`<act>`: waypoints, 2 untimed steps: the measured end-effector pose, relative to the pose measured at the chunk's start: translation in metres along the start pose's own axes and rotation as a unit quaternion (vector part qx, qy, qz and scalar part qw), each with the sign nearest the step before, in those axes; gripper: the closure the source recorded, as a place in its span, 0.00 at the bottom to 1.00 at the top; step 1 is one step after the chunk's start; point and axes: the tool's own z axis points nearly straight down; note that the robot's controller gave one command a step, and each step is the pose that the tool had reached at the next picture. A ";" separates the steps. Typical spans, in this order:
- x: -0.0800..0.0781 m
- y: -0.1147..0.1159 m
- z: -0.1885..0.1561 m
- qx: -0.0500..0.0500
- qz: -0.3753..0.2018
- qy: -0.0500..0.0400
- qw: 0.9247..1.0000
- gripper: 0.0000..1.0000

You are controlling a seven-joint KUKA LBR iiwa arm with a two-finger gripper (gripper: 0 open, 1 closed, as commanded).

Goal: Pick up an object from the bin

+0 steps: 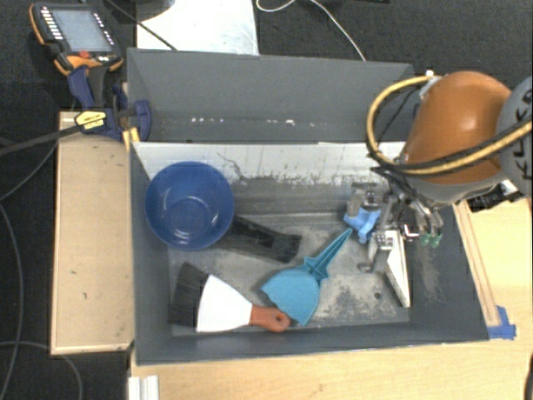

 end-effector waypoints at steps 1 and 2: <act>-0.001 0.000 -0.003 0.000 0.000 -0.002 1.000 0.00; -0.015 -0.001 0.067 0.000 -0.114 -0.004 0.994 0.00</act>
Offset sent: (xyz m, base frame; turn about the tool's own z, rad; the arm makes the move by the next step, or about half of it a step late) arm 0.0162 -0.0018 -0.0907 -0.2883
